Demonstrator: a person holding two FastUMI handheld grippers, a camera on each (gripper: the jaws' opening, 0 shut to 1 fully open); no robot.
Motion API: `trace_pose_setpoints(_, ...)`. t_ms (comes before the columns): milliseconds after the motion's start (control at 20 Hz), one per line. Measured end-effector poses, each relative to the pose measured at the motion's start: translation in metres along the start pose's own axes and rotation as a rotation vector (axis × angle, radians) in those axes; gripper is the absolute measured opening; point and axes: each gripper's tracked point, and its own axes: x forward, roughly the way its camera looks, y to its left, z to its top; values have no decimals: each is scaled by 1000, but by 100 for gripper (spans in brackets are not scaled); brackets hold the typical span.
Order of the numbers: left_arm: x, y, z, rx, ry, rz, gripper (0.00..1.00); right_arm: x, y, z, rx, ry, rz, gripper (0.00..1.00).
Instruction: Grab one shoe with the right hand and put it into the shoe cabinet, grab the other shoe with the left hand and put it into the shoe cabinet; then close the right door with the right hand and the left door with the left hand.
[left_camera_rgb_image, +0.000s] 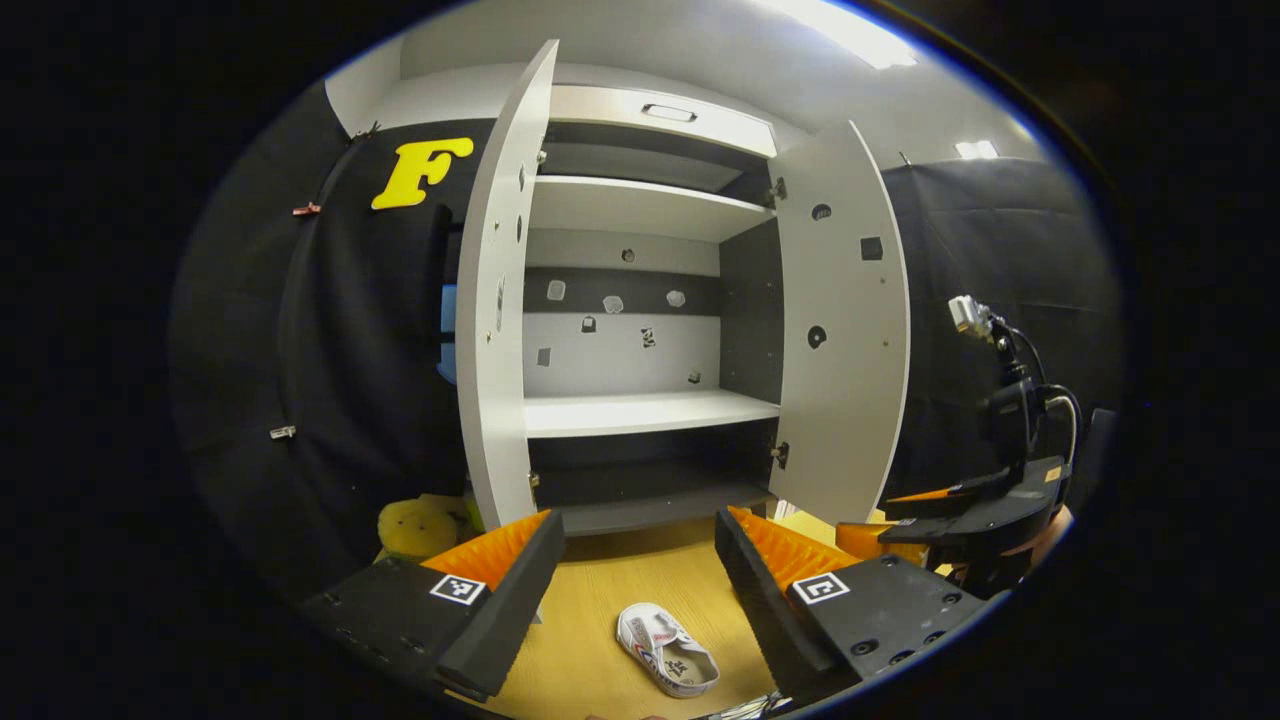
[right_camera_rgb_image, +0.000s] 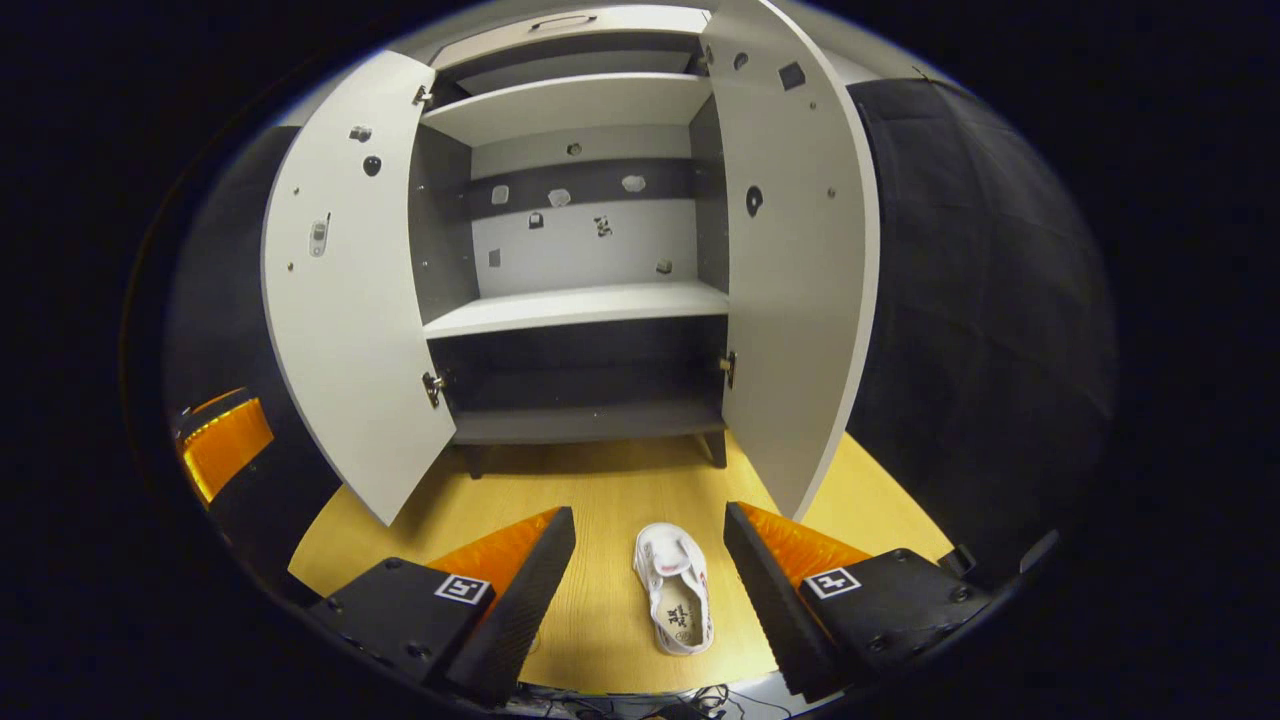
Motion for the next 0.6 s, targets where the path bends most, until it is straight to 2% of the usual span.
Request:
trace_pose_setpoints(250, 6, 6, -31, -47, 89, -8, 95, 35, 4, -58, -1, 109, 27, 98)
trace_pose_setpoints(600, 11, 20, -68, -63, 194, 26, 95, 78, 13, -125, -58, 227, 50, 98)
